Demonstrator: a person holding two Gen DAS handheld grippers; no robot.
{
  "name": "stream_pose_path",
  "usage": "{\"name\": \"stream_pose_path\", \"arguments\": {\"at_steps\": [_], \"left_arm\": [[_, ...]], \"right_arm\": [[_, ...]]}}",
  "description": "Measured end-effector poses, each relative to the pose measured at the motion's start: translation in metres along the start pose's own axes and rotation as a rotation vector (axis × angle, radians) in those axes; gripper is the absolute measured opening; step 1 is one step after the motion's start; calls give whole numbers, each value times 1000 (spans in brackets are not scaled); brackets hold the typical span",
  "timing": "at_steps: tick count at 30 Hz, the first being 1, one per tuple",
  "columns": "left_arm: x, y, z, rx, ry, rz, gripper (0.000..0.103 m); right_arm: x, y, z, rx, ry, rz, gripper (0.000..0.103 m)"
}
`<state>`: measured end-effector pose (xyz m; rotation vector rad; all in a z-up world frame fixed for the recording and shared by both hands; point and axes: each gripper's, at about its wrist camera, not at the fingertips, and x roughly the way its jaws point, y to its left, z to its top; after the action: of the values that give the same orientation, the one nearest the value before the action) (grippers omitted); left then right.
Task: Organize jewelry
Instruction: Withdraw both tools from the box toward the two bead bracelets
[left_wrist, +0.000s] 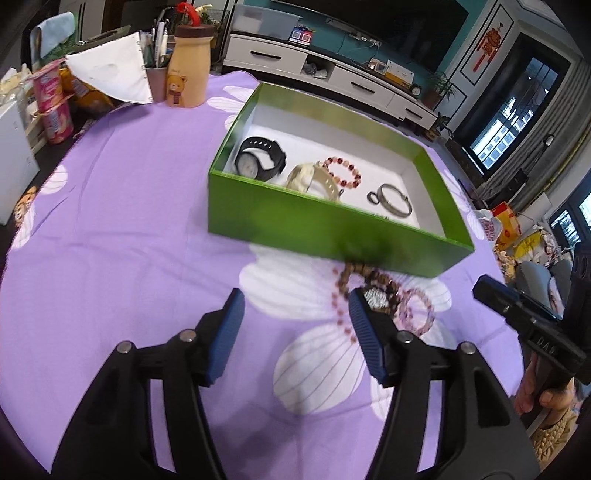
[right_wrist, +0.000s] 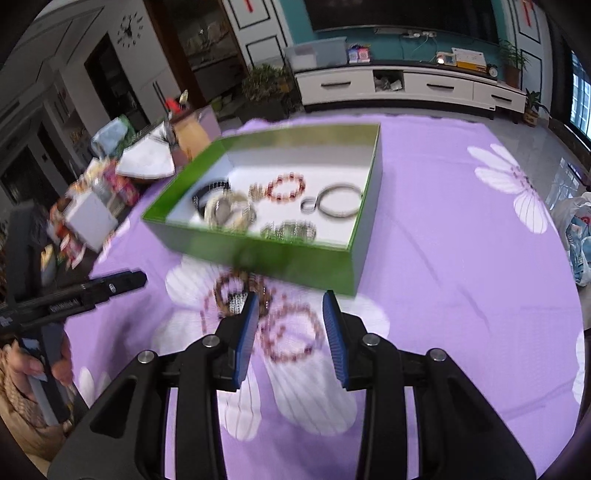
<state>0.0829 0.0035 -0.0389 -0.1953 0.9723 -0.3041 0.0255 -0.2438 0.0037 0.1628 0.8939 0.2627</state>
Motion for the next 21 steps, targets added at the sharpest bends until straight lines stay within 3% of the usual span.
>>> {"name": "stream_pose_path", "arguments": {"at_steps": [6, 11, 16, 21], "left_arm": [[-9, -5, -24, 27, -23, 11, 60], [-8, -4, -32, 10, -7, 2, 60], [-6, -7, -34, 19, 3, -1, 60], [-2, -12, -34, 37, 12, -6, 60]], "right_arm": [[19, 23, -30, -136, 61, -11, 36], [38, 41, -34, -254, 80, -36, 36], [63, 43, -31, -281, 98, -56, 36], [69, 42, -32, -298, 73, -66, 30]]}}
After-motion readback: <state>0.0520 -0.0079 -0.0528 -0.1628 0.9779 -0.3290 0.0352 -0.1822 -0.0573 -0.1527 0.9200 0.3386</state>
